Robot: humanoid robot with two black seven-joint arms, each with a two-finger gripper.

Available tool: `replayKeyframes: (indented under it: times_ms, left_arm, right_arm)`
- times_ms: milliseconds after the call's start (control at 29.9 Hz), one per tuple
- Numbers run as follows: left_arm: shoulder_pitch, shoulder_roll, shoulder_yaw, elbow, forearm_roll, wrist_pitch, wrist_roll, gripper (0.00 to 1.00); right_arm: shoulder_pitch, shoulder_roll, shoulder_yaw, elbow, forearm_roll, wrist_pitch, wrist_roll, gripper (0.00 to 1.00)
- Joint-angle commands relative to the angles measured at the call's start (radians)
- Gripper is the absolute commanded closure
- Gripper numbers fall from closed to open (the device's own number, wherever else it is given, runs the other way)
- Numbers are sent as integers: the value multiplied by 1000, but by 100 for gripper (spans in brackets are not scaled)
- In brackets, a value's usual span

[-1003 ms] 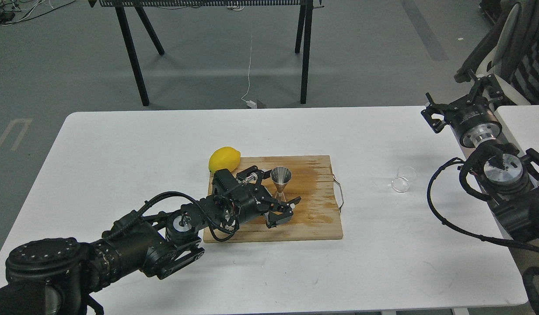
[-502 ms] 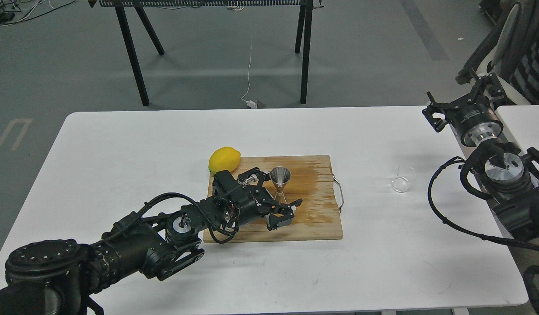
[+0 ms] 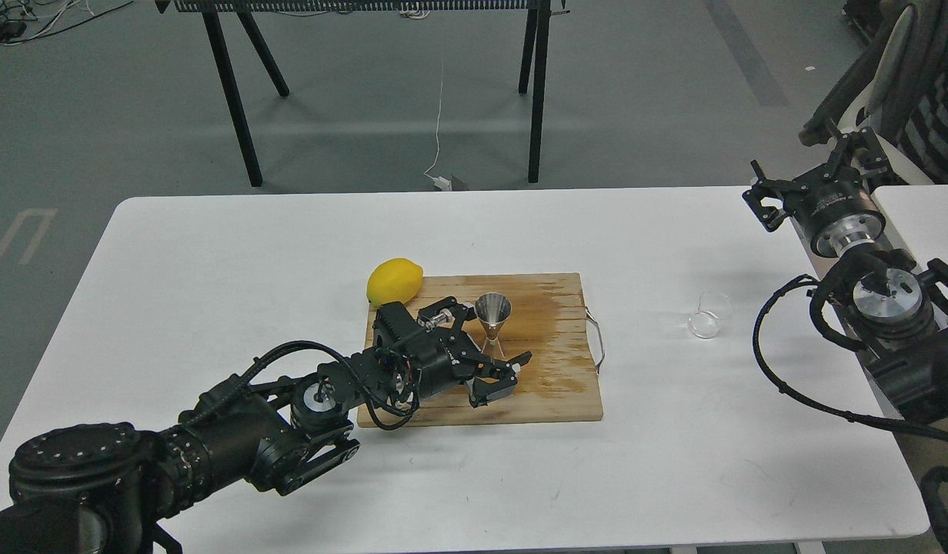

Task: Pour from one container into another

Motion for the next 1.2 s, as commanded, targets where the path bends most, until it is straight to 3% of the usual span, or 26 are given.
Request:
replayKeyframes:
  times_ms: [0, 568, 802, 1170]
  left_arm:
    - [0, 0, -2, 0, -4, -1, 0, 2]
    - [26, 97, -26, -2, -7, 6, -43, 2]
    - [43, 184, -31, -60, -7, 6, -46, 2]
    - [52, 325, -152, -91, -164, 6, -57, 3]
  right_arm:
    - [-1, 0, 0, 0, 0, 0, 0, 1]
    - [1, 1, 2, 0, 0, 1, 0, 1]
    - [3, 1, 0, 2, 0, 0, 0, 1]
    - [16, 3, -6, 3, 0, -3, 0, 1]
